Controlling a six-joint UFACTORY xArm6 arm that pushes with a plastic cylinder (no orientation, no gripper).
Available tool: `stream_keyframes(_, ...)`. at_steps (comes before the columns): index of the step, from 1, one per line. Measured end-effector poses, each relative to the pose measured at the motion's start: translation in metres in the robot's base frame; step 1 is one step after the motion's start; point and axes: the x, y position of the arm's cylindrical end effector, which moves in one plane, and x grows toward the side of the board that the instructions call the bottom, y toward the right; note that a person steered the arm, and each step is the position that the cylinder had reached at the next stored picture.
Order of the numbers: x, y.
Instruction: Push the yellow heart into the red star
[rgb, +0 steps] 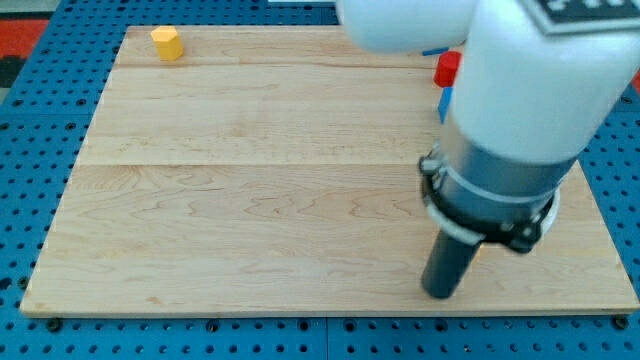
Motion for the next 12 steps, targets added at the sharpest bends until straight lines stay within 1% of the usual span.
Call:
stream_keyframes(1, -0.027, 0.013)
stream_keyframes(3, -0.029, -0.008)
stream_keyframes(4, -0.011, -0.003)
stream_keyframes(5, -0.001, 0.042)
stream_keyframes(9, -0.045, 0.030)
stream_keyframes(10, -0.049, 0.029)
stream_keyframes(11, -0.047, 0.004)
stream_keyframes(12, -0.060, -0.089)
